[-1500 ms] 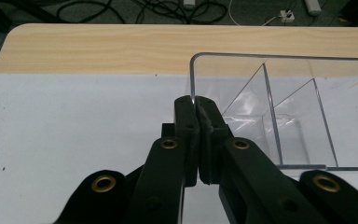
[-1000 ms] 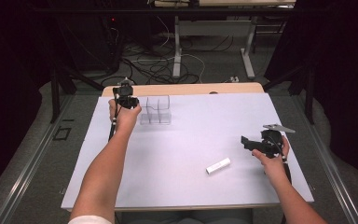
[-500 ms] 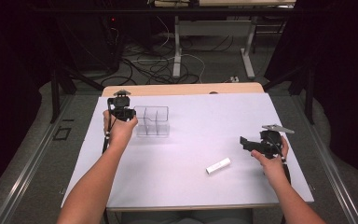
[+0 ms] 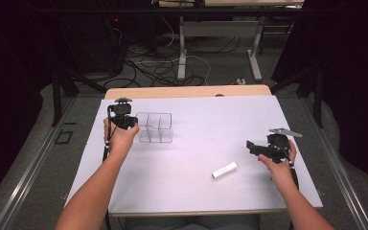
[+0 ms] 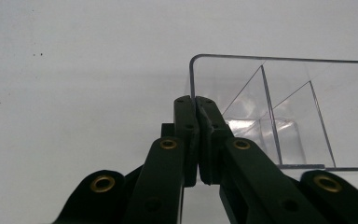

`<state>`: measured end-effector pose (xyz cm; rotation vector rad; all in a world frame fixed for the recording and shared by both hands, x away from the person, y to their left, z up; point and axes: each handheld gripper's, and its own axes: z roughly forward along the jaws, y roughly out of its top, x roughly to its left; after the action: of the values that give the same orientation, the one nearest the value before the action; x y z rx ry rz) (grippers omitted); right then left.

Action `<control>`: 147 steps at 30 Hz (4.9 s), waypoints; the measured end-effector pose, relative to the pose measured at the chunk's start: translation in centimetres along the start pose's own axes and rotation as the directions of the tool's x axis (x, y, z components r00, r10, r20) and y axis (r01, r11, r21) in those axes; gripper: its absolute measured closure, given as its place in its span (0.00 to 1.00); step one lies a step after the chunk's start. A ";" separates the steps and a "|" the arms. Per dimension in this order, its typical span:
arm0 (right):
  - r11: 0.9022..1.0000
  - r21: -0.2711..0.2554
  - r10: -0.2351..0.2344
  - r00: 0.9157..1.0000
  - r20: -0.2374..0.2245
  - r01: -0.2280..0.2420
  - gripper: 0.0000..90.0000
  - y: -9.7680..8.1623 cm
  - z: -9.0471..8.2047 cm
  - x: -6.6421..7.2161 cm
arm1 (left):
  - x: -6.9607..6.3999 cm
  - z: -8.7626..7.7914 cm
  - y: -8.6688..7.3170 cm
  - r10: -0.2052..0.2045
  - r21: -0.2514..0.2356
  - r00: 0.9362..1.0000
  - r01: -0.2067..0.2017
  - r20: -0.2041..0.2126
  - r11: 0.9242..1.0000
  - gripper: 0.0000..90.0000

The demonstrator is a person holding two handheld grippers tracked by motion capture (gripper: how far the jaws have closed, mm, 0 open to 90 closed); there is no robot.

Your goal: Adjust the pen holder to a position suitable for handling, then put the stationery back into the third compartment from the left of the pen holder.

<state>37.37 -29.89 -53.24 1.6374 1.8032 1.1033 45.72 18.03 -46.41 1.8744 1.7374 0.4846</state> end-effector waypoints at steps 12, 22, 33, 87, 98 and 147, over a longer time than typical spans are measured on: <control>1.000 -0.004 -0.004 1.000 -0.009 0.004 0.01 0.1 0.0 0.0 | 0.6 0.1 -0.3 -0.021 -0.018 0.999 0.022 0.036 1.000 0.97; 1.000 0.001 -0.002 1.000 -0.029 0.002 0.01 0.0 0.1 0.1 | 1.4 -0.4 -0.5 -0.030 -0.077 0.997 0.035 0.070 0.996 0.84; 1.000 -0.008 -0.002 1.000 -0.020 0.002 0.01 0.1 -0.2 0.2 | 1.8 -1.1 -1.1 0.010 -0.179 0.995 0.009 0.102 0.984 0.71; 1.000 -0.002 -0.017 1.000 -0.024 0.017 0.02 0.2 0.1 0.0 | -9.8 -0.5 -5.0 0.435 -0.284 0.823 -0.347 0.365 0.894 0.18; 1.000 -0.002 -0.024 0.999 -0.026 0.024 0.02 0.2 0.1 -0.1 | -13.6 1.3 -6.3 0.488 -0.248 0.782 -0.421 0.387 0.872 0.19; 1.000 0.016 -0.024 0.999 -0.032 0.025 0.03 0.1 0.3 -0.2 | -21.1 1.6 -11.7 0.586 -0.116 0.608 -0.634 0.536 0.765 0.53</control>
<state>37.67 -29.97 -53.36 1.6117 1.8522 1.1129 35.12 -2.78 -52.72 2.3620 0.7117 0.0719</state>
